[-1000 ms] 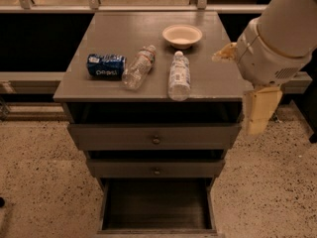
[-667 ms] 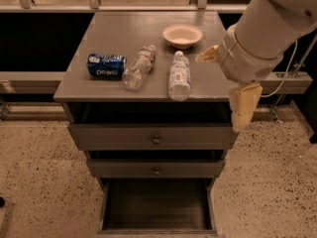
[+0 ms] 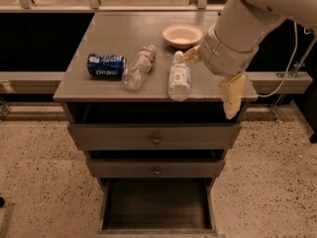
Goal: Place blue plastic bottle into bottom drawer
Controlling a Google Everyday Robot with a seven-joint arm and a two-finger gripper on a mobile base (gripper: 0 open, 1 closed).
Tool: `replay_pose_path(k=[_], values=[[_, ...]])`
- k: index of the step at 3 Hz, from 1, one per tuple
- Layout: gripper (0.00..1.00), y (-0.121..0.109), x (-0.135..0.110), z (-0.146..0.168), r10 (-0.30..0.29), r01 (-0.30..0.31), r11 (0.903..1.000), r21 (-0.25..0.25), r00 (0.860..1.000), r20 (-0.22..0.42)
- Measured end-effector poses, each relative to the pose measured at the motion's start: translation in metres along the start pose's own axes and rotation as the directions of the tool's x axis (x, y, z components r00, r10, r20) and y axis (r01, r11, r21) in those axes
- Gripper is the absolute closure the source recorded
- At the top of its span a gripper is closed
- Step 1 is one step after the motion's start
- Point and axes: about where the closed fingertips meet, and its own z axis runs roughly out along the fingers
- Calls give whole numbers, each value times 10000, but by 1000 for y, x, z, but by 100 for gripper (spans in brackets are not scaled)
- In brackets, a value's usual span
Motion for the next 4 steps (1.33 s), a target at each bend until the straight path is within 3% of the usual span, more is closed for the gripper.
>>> replay_pose_path(k=[1, 2, 3, 4], values=[[0, -11, -3, 9, -1269, 1272, 9911, -385, 9919, 108], [0, -23, -17, 30, -2974, 2991, 9542, -33, 9499, 958], [0, -23, -19, 30, -3682, 3694, 9292, 58, 9245, 990], [0, -23, -18, 33, -3786, 3811, 9245, -36, 9195, 1052]])
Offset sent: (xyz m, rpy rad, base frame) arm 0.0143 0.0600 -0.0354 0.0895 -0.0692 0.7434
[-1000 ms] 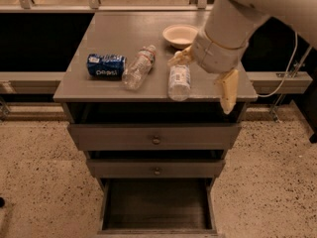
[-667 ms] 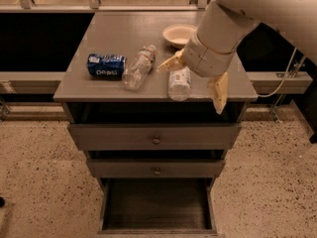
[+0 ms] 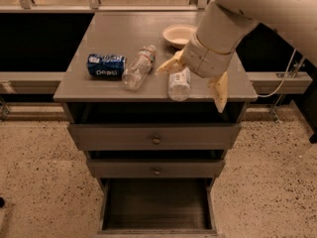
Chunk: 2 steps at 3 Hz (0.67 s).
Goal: Place blue plastic bottle into bottom drawer
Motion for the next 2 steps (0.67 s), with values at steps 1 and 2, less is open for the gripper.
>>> replay_pose_path(k=[1, 2], values=[[0, 3, 7, 13, -542, 557, 9972, -490, 9980, 316], [0, 5, 22, 20, -1620, 1633, 9859, -369, 9861, 360]])
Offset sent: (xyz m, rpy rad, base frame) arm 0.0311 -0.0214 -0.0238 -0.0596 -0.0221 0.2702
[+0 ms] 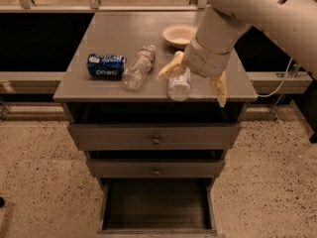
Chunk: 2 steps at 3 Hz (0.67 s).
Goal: Place blue plastic bottle into bottom drawer
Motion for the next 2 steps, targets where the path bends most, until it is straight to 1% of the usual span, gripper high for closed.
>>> replay_pose_path(k=[1, 2], values=[[0, 0, 0, 0, 0, 0, 10000, 0, 10000, 0], [0, -1, 8, 9, -365, 366, 9992, -149, 9993, 72]])
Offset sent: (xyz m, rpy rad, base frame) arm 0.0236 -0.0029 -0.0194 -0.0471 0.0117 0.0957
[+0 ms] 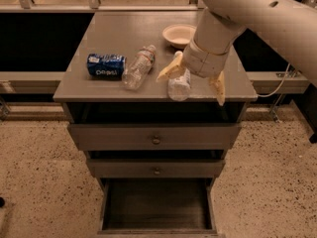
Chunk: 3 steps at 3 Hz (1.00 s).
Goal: Place blue plastic bottle into bottom drawer
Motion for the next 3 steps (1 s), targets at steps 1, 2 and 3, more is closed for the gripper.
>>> replay_pose_path(k=[1, 2, 3], values=[[0, 6, 22, 11, -505, 505, 9987, -25, 9987, -81], [0, 6, 22, 11, -505, 505, 9987, -26, 9987, -81], [0, 8, 33, 11, -580, 568, 9979, -309, 9974, -416]])
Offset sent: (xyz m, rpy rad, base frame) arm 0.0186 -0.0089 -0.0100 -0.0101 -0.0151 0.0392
